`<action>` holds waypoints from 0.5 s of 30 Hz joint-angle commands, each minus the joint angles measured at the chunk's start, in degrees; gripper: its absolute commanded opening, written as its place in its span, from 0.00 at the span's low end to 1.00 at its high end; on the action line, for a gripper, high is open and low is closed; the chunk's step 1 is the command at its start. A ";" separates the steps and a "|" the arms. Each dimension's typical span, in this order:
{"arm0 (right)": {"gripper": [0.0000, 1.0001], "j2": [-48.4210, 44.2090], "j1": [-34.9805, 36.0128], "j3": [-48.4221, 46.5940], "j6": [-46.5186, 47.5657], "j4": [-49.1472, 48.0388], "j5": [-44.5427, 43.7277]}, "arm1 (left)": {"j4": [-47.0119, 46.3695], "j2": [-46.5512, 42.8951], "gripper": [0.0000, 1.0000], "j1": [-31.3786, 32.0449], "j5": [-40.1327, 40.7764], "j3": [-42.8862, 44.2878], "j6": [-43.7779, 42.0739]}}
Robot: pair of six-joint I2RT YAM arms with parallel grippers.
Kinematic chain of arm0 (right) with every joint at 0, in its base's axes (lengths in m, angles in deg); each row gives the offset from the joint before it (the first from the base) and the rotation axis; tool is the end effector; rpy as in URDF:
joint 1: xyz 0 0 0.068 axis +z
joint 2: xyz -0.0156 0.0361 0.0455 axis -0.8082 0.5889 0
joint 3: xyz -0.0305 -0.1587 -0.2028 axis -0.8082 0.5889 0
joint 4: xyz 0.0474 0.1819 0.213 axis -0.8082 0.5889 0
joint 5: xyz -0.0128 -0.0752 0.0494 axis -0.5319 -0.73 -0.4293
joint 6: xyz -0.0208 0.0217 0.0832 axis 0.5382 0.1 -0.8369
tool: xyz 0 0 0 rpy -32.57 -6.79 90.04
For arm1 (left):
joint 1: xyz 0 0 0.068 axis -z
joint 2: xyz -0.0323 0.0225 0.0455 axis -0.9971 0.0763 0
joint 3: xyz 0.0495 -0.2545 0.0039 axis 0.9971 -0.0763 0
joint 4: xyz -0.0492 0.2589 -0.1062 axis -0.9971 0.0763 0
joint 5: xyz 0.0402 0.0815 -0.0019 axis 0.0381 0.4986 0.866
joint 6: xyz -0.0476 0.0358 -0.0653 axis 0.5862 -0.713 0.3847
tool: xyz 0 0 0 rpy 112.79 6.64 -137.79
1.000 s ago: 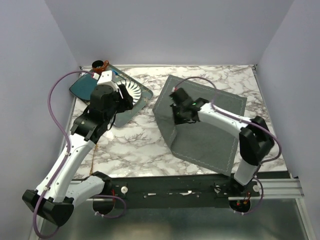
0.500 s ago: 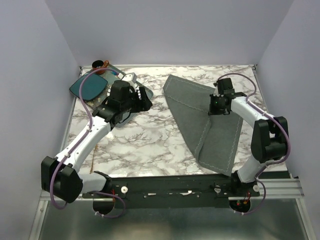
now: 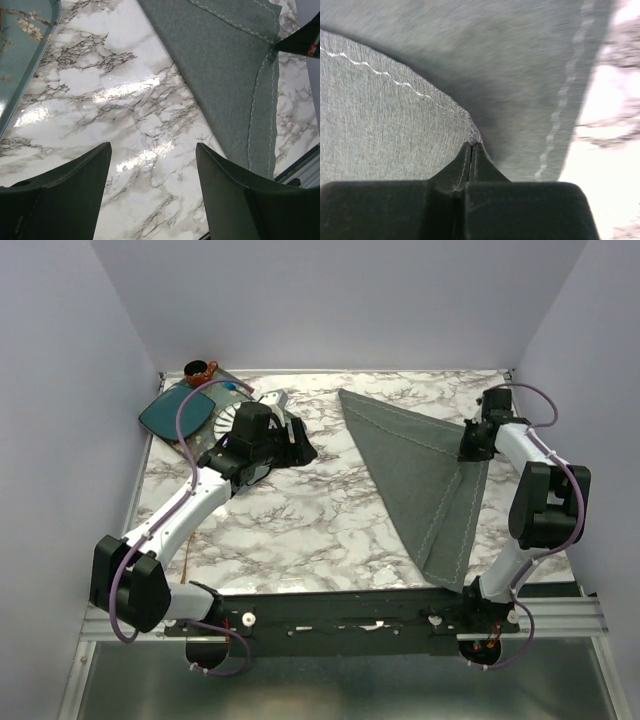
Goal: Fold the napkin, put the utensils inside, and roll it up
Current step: Fold the napkin
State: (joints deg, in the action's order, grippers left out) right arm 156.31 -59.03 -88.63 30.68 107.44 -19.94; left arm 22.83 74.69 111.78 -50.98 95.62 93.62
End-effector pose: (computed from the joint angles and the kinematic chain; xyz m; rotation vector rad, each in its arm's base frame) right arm 0.4115 -0.0339 0.1453 0.2963 2.5964 0.0701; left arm 0.3177 -0.1730 0.2675 0.0264 2.2215 -0.7823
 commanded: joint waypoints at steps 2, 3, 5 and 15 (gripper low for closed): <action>0.01 2.04 -3.33 -4.86 1.02 0.52 -1.80 | -0.29 2.97 0.77 1.09 -1.91 1.98 -0.66; 0.01 2.57 -3.86 -5.83 0.93 0.70 -1.80 | -0.29 3.16 0.77 1.27 -2.00 2.16 -0.66; 0.01 3.80 -4.39 -7.33 1.02 1.48 -1.80 | -0.12 3.86 0.77 1.62 -1.92 2.77 -0.92; 0.01 9.16 -7.90 -13.92 1.20 2.54 -4.53 | 0.06 5.70 0.78 1.71 -1.48 3.30 -1.36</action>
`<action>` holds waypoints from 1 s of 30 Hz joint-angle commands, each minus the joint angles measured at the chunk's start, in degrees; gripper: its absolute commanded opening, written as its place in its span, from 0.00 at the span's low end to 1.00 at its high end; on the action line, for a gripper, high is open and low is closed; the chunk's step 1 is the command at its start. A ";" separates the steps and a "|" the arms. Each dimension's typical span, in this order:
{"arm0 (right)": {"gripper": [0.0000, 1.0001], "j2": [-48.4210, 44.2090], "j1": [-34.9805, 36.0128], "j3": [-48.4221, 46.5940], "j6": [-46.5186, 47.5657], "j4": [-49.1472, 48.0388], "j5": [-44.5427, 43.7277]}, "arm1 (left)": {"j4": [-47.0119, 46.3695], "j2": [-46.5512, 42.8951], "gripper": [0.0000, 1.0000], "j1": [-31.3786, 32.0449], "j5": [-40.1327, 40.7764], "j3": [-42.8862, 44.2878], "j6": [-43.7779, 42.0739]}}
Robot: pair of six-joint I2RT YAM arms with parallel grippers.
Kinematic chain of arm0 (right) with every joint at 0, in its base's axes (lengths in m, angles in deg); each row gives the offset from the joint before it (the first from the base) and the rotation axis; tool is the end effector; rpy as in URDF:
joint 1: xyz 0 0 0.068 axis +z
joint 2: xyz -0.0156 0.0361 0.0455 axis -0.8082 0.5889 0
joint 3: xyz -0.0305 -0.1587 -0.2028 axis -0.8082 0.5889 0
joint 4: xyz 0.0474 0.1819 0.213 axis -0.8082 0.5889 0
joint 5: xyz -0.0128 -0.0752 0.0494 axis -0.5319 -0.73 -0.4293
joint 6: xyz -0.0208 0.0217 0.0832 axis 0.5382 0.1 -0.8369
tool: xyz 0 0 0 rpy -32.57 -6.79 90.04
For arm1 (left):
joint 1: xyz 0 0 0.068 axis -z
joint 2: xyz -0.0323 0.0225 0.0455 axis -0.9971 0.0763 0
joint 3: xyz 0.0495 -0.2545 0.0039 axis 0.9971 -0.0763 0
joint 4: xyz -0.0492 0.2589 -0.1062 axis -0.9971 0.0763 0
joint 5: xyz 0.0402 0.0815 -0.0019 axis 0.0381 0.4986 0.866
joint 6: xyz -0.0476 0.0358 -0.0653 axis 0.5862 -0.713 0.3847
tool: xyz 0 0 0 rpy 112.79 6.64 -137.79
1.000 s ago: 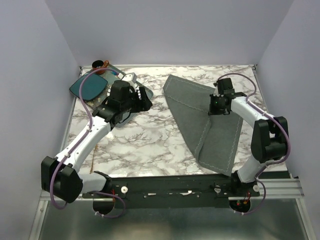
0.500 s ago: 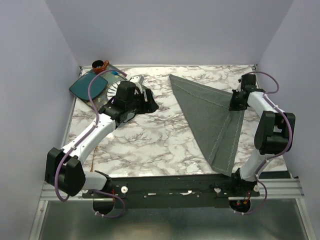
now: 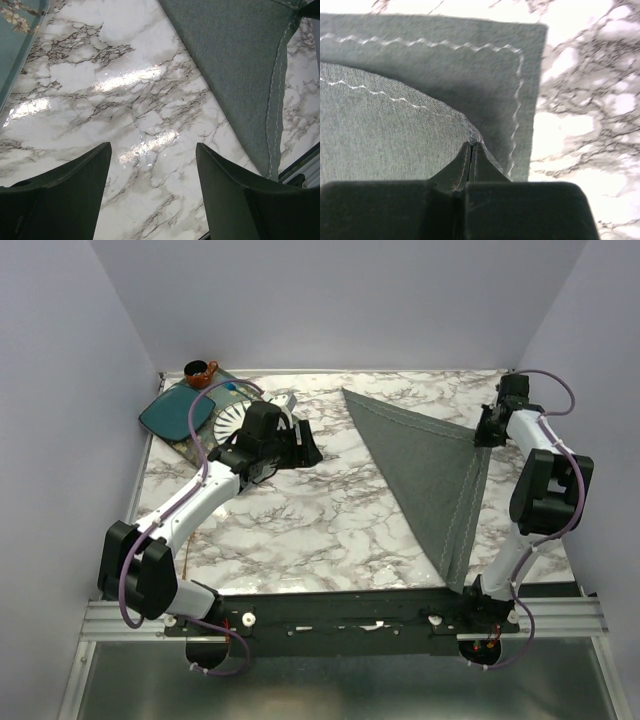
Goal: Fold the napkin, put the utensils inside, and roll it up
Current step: Fold the napkin
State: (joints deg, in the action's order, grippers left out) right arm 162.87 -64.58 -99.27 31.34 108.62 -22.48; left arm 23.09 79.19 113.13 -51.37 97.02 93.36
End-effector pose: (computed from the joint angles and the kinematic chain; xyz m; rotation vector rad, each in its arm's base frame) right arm 0.4442 -0.0842 0.1607 0.4143 2.5286 -0.0274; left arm 0.3252 -0.1871 0.2495 0.0549 2.2850 -0.7793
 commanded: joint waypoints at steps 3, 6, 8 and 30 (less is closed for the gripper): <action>0.01 4.89 -2.79 -5.22 0.80 1.89 -2.25 | -0.38 1.55 0.78 0.35 -1.17 1.99 -1.10; 0.01 6.56 -2.97 -6.80 1.07 2.59 -1.73 | -0.46 2.26 0.78 0.35 -1.17 2.34 -1.01; 0.01 7.35 -3.06 -7.24 1.16 2.59 -1.46 | -0.64 2.61 0.78 0.35 -1.52 2.34 -0.84; 0.01 12.54 -3.23 -13.12 4.14 3.38 -2.25 | -0.64 2.26 0.78 0.35 -1.52 1.90 -1.36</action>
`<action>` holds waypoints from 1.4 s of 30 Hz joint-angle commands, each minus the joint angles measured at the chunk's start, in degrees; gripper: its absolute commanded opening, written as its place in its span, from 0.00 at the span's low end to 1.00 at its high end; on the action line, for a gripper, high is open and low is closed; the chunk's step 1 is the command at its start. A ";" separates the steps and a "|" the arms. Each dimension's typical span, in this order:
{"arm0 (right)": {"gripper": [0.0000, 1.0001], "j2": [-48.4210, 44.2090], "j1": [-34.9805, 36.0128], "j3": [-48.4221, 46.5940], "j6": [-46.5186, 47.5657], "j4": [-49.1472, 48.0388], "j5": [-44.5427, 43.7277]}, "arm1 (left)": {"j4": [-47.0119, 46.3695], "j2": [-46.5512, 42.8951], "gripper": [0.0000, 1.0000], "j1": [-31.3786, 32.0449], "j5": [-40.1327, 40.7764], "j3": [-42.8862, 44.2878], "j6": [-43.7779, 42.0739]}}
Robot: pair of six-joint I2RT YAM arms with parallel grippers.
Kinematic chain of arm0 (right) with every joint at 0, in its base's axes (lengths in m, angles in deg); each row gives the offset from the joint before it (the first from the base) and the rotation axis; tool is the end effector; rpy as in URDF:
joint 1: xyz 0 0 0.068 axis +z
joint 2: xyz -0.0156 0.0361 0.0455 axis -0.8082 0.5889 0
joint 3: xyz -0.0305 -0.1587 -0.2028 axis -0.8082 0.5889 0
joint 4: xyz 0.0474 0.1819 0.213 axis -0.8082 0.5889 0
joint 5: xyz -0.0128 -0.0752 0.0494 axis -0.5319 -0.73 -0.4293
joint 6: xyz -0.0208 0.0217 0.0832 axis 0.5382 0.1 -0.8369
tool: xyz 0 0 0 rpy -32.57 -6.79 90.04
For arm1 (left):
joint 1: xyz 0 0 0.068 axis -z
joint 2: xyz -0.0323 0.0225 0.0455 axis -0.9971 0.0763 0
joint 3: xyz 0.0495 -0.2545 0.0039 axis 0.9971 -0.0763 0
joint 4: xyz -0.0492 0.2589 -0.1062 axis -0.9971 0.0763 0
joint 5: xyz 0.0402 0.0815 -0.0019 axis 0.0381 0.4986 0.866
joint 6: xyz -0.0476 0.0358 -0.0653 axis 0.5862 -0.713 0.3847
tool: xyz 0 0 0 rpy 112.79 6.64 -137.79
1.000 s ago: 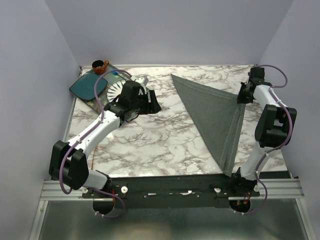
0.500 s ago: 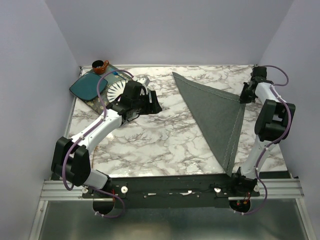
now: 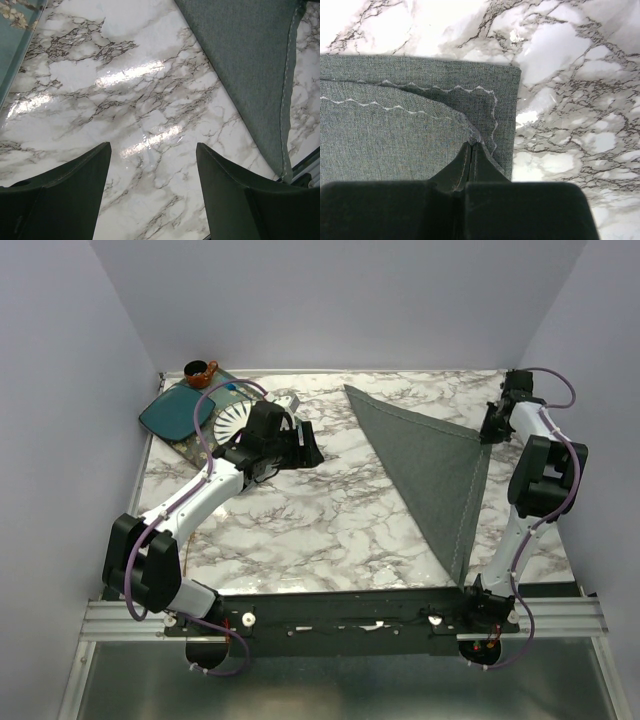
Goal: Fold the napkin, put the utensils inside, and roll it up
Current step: Fold the napkin
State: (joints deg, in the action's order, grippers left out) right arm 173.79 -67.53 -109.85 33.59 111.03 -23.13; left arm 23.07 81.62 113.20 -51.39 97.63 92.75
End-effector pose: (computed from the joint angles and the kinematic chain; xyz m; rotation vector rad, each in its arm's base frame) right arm 0.4749 -0.1165 0.1358 0.4418 2.5741 -0.0732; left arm 0.3310 -0.1907 0.2385 0.0649 2.3153 -0.7636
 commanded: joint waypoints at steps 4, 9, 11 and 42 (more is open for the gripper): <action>0.01 2.14 -0.37 -3.69 2.15 1.42 -2.65 | -0.53 -0.17 0.78 0.29 -1.50 1.29 -0.93; 0.02 3.28 -0.37 -5.54 2.16 3.44 -2.39 | -0.71 -0.34 0.79 0.29 -1.59 1.12 -0.75; 0.03 3.54 -0.37 -5.63 2.24 3.62 -2.04 | -0.71 -0.52 0.79 0.29 -1.59 1.12 -0.84; 0.14 7.41 -0.54 -9.58 1.89 4.85 -2.13 | -1.06 -0.61 0.79 0.29 -2.03 0.68 -0.66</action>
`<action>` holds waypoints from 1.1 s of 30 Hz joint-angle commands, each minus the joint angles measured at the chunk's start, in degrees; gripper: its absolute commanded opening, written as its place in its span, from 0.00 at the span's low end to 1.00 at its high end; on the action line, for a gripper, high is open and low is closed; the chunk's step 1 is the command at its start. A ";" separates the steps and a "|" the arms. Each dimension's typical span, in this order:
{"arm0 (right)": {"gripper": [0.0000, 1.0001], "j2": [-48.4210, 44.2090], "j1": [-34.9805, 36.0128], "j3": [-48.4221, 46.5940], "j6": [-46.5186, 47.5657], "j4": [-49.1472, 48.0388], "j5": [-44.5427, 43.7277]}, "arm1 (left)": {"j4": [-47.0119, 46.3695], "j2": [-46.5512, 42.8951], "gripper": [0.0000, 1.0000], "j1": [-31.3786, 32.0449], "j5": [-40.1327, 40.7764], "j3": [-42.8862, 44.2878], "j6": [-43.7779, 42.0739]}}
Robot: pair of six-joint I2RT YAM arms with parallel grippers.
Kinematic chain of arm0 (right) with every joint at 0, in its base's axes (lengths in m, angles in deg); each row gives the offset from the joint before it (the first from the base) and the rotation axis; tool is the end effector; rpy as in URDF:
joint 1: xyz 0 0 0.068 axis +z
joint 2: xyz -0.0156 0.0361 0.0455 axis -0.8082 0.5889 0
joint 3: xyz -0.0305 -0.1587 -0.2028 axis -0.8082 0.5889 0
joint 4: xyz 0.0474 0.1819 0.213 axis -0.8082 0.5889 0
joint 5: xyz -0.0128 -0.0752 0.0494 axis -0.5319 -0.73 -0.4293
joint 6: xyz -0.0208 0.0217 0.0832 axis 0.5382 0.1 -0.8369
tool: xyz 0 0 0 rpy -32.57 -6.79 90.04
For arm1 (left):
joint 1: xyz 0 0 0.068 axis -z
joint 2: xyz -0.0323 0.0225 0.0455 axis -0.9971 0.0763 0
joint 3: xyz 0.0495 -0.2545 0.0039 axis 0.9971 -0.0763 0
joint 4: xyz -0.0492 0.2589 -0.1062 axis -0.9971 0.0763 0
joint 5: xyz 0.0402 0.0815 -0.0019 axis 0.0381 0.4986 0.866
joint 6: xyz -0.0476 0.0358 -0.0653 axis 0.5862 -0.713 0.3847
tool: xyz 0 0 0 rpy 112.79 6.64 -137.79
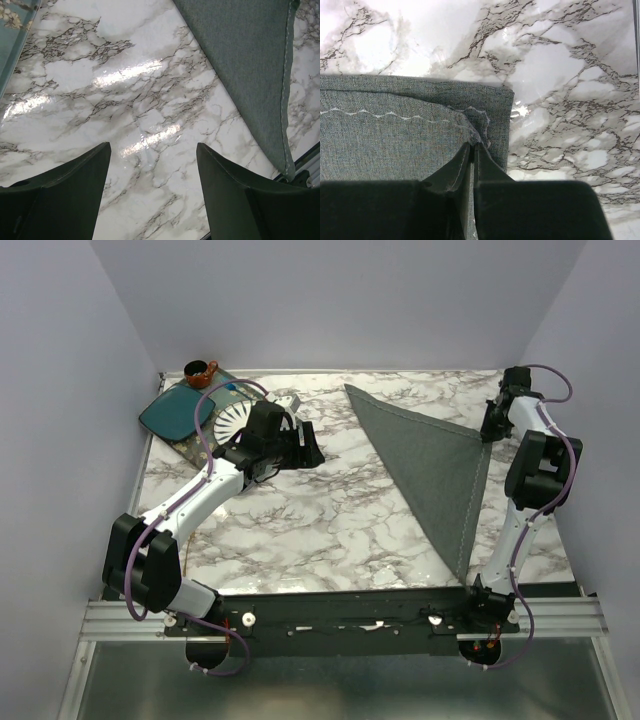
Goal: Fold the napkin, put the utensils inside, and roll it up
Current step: Fold the napkin
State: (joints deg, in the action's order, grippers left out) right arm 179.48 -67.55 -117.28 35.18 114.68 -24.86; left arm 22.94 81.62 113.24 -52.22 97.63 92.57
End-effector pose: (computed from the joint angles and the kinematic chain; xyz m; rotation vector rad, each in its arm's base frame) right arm 0.4920 -0.1233 0.1283 0.4215 2.6129 -0.1202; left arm 0.3303 -0.1919 0.2389 0.0781 2.3146 -0.7787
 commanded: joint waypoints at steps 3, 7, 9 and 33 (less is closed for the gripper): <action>0.16 1.55 -0.52 -2.06 0.21 1.46 -0.57 | -0.93 -0.52 0.79 0.24 -1.11 0.68 -0.49; 0.23 1.73 -0.52 -2.41 0.47 1.81 -1.45 | -1.19 -0.52 0.79 0.33 -1.37 0.50 -0.40; 0.26 1.99 -0.52 -3.55 0.82 2.43 -1.80 | -1.19 -0.52 0.79 0.25 -1.46 0.41 -0.49; 0.57 1.63 -1.05 -5.13 -5.95 4.71 -1.89 | -27.20 29.79 0.64 2.79 -20.79 21.04 20.34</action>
State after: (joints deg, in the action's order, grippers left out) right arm 177.38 -67.94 -117.09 28.67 119.14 -27.90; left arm 3.97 104.11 115.67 -67.17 111.86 106.45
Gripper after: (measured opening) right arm 0.588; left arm 0.652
